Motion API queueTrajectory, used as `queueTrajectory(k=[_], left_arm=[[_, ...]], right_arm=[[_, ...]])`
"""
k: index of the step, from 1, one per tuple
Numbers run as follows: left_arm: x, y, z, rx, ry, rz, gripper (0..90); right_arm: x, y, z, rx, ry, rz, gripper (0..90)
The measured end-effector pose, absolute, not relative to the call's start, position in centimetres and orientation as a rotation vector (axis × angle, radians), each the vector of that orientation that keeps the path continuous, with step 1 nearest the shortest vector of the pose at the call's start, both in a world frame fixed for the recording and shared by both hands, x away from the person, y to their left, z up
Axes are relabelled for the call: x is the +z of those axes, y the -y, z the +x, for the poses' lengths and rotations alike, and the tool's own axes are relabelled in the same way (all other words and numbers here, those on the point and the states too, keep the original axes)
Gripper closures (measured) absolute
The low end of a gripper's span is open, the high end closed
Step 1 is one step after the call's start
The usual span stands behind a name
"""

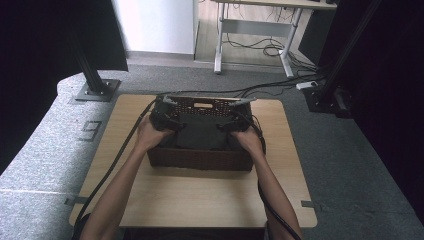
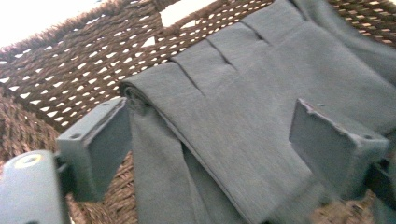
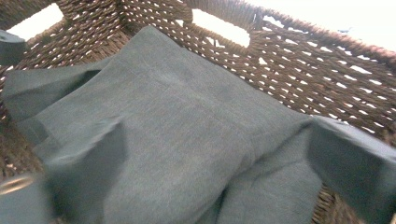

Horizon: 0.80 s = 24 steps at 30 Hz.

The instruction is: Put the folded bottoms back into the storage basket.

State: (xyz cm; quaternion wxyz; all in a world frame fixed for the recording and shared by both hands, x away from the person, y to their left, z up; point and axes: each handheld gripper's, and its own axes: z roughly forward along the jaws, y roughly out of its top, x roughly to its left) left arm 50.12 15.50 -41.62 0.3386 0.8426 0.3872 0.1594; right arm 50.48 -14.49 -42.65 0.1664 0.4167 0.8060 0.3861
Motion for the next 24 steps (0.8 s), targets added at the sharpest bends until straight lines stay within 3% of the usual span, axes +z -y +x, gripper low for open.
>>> queueTrajectory(k=[2, 8, 24], left_arm=[[-41.3, -15.9, 49.7, 0.415, -1.003, 2.186, 4.7], [-40.6, -17.1, 48.3, 0.41, -0.988, 2.161, 0.9], [-40.0, -19.5, 44.6, 0.453, -0.931, 2.126, 0.0]], right_arm=[[-42.3, 14.9, 49.6, 1.094, -2.304, 1.155, 0.0], [-41.8, 16.0, 48.3, 1.116, -2.293, 1.141, 0.0], [-41.0, 18.5, 45.0, 1.125, -2.282, 1.106, 0.0]])
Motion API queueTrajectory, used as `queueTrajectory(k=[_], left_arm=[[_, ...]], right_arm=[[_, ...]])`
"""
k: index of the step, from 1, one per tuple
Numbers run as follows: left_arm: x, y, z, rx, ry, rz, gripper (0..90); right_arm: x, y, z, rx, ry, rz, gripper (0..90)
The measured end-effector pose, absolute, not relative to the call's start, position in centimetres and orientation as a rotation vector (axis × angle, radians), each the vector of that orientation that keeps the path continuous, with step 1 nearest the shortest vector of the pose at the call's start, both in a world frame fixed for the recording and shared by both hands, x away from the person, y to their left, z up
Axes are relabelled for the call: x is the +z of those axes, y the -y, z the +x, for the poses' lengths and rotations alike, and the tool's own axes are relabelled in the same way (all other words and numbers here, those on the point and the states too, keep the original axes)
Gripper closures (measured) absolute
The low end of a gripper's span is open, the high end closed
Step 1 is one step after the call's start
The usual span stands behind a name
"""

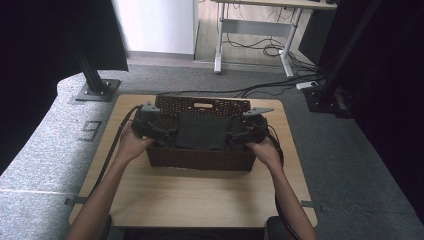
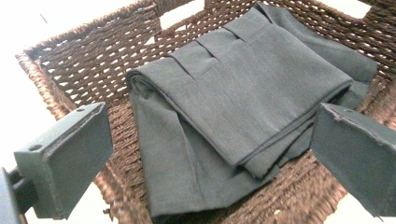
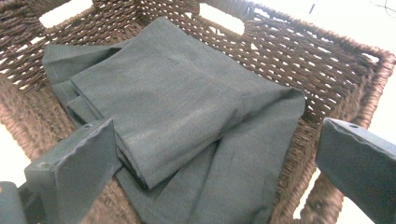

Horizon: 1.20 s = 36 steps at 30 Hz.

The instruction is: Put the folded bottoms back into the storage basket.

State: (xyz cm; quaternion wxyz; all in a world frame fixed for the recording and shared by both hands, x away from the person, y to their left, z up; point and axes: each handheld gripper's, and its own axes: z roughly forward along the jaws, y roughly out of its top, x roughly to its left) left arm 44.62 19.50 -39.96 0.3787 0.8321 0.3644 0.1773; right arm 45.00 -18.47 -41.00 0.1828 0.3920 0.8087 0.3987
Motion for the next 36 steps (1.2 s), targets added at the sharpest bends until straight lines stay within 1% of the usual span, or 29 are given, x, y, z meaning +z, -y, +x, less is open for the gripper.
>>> queueTrajectory(k=[7, 18, 24, 31, 36], left_arm=[[-40.1, -20.7, 42.9, 0.484, -0.911, 2.119, 0.0], [-41.3, -23.3, 40.3, 0.492, -0.926, 2.088, 0.0], [-42.6, -24.6, 39.0, 0.49, -0.94, 2.07, 0.0], [-44.2, -25.6, 37.6, 0.505, -0.951, 2.074, 0.0], [-45.4, -26.3, 36.8, 0.492, -0.972, 2.069, 0.0]], right_arm=[[-41.0, 19.6, 43.4, 1.12, -2.277, 1.097, 0.0], [-41.8, 21.3, 41.3, 1.126, -2.27, 1.103, 0.0], [-43.3, 22.9, 39.8, 1.116, -2.26, 1.124, 0.0], [-44.5, 24.0, 38.8, 1.117, -2.244, 1.147, 0.0], [-45.7, 24.9, 38.0, 1.119, -2.235, 1.175, 0.0]])
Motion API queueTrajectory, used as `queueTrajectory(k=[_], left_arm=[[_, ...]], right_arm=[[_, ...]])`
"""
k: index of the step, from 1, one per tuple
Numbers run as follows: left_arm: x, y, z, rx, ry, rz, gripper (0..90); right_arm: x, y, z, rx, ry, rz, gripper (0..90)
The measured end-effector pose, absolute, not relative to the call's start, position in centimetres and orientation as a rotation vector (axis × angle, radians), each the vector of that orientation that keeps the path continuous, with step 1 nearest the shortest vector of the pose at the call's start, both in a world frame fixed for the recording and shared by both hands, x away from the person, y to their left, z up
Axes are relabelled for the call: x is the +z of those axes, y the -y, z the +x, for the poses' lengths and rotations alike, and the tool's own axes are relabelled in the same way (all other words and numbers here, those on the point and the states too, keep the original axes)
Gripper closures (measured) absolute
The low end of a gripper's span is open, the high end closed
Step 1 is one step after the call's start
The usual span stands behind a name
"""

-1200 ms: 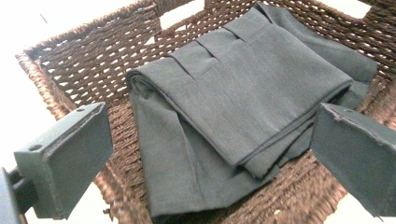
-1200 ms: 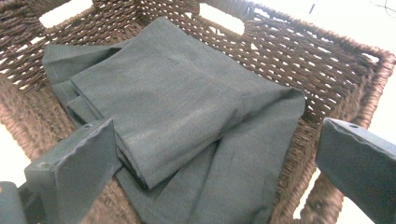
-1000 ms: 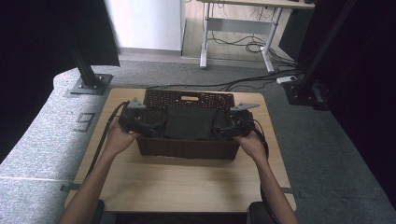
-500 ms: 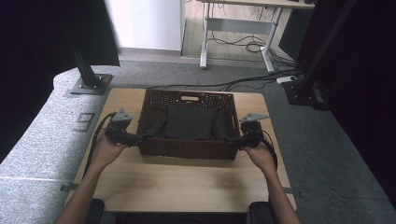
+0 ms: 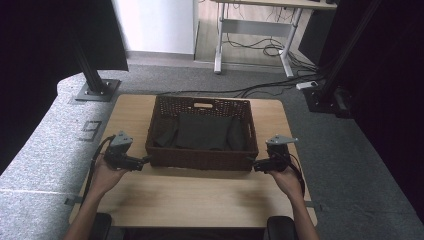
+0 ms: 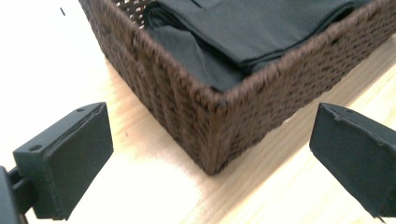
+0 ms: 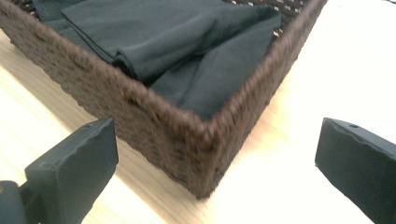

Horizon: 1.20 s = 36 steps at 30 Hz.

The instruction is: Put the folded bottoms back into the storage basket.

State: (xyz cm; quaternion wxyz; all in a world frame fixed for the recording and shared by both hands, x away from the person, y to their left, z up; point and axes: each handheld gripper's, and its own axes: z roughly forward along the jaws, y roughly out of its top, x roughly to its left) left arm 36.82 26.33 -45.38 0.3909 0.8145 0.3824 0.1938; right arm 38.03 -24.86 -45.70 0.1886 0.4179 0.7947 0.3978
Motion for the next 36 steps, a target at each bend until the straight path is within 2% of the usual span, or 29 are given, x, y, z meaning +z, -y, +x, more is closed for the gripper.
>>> queueTrajectory(k=[25, 36], left_arm=[[-51.4, -25.7, 35.5, 0.422, -1.003, 2.099, 0.0], [-54.1, -24.7, 35.5, 0.388, -1.002, 2.199, 0.0]], right_arm=[[-52.2, 24.4, 36.5, 1.056, -2.271, 1.226, 0.0], [-54.8, 23.3, 36.2, 0.98, -2.341, 1.213, 0.0]])
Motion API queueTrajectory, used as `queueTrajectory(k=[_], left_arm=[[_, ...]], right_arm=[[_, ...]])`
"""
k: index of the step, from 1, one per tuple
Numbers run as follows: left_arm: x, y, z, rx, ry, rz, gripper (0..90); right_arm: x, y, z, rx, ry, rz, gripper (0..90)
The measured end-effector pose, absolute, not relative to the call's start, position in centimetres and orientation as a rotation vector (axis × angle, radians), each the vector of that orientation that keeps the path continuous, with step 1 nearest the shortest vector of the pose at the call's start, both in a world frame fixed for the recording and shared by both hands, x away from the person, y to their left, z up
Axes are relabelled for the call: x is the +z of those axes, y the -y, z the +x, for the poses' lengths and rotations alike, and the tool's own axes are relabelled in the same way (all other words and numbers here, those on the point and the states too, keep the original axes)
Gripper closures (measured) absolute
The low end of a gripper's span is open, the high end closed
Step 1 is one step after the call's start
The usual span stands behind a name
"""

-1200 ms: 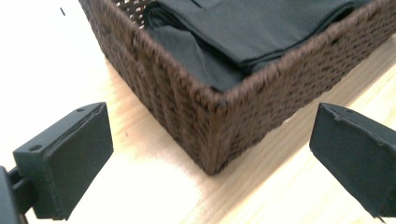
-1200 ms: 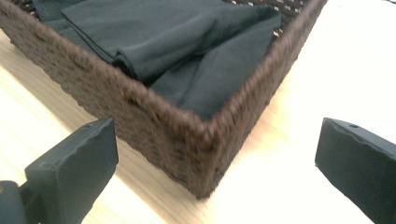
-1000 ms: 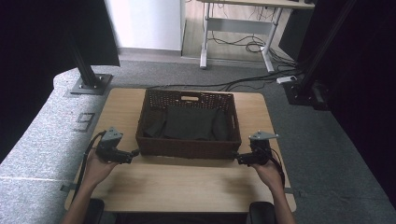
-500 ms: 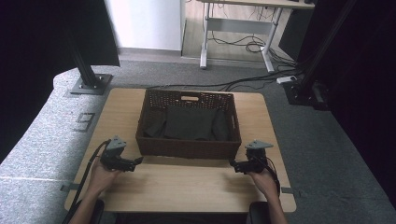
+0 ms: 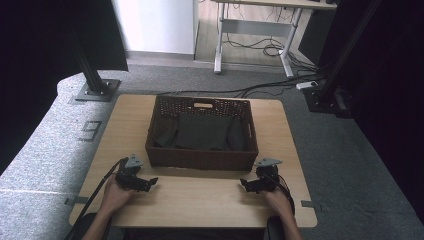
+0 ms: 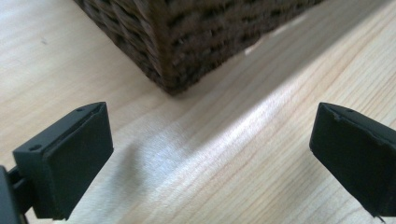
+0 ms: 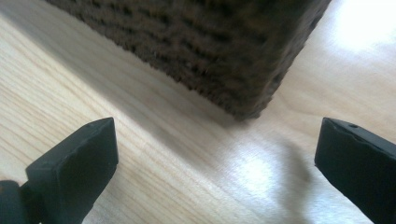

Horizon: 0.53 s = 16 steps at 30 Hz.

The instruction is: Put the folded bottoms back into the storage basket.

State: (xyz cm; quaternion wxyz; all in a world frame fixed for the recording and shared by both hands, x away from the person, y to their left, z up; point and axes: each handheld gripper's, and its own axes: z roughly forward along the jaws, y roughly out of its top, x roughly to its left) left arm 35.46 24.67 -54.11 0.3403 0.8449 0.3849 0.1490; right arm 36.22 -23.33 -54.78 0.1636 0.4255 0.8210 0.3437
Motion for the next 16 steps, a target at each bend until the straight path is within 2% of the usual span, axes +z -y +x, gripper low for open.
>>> queueTrajectory(k=[16], left_arm=[[-54.85, -24.44, 35.69, 0.373, -1.02, 2.241, 0.0]], right_arm=[[-55.69, 23.01, 36.09, 0.983, -2.322, 1.2, 0.0]])
